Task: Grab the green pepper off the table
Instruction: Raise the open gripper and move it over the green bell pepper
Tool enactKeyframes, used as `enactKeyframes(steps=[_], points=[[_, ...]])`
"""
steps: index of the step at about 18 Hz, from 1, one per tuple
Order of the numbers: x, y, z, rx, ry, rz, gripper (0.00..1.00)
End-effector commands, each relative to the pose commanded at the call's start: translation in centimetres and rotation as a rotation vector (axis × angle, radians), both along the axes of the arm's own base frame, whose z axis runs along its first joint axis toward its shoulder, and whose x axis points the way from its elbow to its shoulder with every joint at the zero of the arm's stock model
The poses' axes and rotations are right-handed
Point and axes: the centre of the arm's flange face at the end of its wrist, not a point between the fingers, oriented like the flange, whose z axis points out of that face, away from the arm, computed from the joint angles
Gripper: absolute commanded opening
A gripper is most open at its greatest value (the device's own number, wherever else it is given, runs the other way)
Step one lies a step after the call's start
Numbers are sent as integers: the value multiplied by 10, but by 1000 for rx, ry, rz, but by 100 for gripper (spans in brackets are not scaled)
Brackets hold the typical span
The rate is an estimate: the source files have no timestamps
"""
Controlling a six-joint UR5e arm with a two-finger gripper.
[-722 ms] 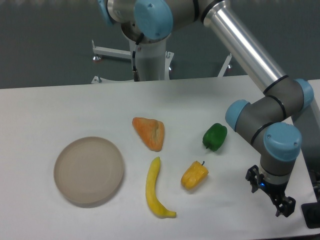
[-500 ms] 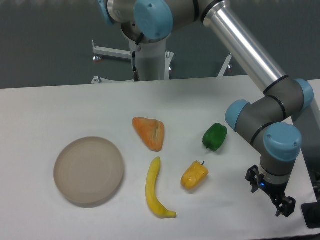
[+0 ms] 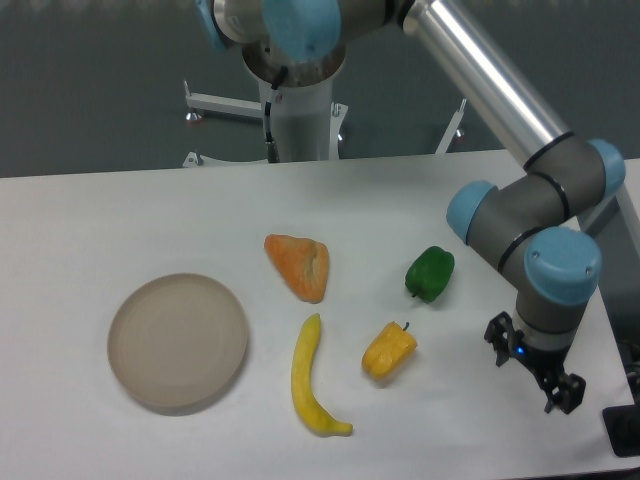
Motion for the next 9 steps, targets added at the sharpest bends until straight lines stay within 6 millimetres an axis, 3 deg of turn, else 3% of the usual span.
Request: enactKeyframes(steps=[3, 5, 9], points=[[-4, -29, 12, 73, -90, 98, 100], [-10, -60, 18, 101, -137, 147, 100], [-4, -112, 2, 66, -207, 208, 100]])
